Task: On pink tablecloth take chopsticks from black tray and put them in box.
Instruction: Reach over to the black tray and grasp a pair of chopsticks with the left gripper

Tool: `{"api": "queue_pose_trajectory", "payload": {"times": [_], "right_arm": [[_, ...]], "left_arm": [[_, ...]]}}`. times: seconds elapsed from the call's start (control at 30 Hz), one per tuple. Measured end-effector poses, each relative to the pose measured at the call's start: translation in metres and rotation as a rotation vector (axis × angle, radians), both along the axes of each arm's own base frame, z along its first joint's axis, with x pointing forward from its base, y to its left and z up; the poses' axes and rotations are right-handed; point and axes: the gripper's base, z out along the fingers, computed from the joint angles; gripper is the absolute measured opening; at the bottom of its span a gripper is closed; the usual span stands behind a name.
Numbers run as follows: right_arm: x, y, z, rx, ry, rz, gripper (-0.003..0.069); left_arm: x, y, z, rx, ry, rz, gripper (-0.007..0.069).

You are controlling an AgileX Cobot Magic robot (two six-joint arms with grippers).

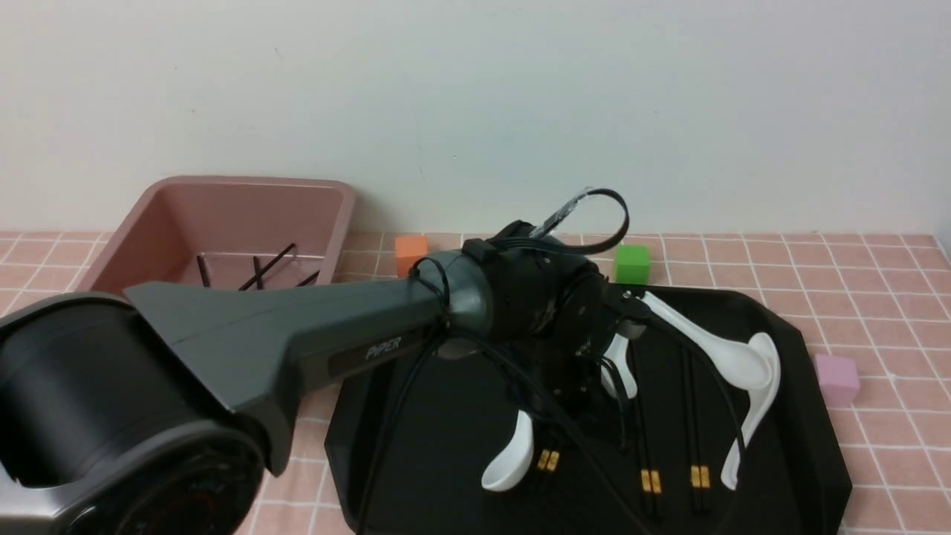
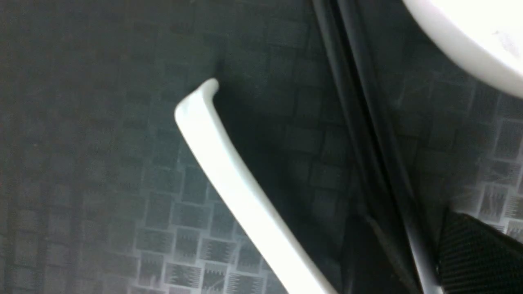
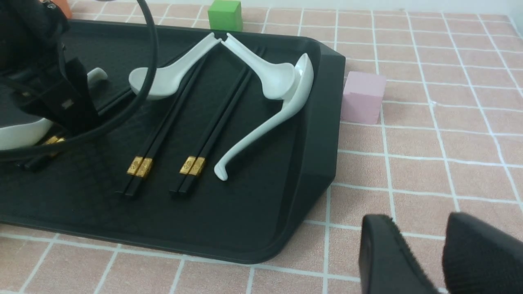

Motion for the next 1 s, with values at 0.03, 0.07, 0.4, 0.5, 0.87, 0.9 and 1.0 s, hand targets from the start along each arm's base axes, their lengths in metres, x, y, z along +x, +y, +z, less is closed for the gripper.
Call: {"api": "queue_pose_trajectory", "payload": {"times": [0.03, 0.07, 0.4, 0.5, 0.87, 0.9, 1.0], "right_arm": [[0.000, 0.000, 0.000, 0.000, 0.000, 0.000, 0.0240], [0.000, 0.000, 0.000, 0.000, 0.000, 0.000, 0.0240], [0.000, 0.000, 0.000, 0.000, 0.000, 0.000, 0.0240], [0.000, 0.000, 0.000, 0.000, 0.000, 0.000, 0.0240], [0.000, 0.000, 0.000, 0.000, 0.000, 0.000, 0.0240], [0.000, 0.000, 0.000, 0.000, 0.000, 0.000, 0.0240], [0.000, 0.000, 0.000, 0.000, 0.000, 0.000, 0.0240]], "left_arm": [[0.000, 0.000, -0.001, 0.001, 0.001, 0.000, 0.0270], [0.001, 0.000, -0.002, 0.002, 0.001, 0.000, 0.0270], [0.002, -0.001, -0.005, 0.017, 0.003, 0.032, 0.0262], [0.001, -0.002, -0.005, 0.022, -0.002, 0.028, 0.0211], [0.002, -0.001, -0.003, -0.006, 0.007, 0.154, 0.0111], [0.002, -0.001, -0.001, -0.012, 0.004, 0.158, 0.0111], [-0.001, 0.002, 0.007, -0.008, 0.011, 0.166, 0.0111]]}}
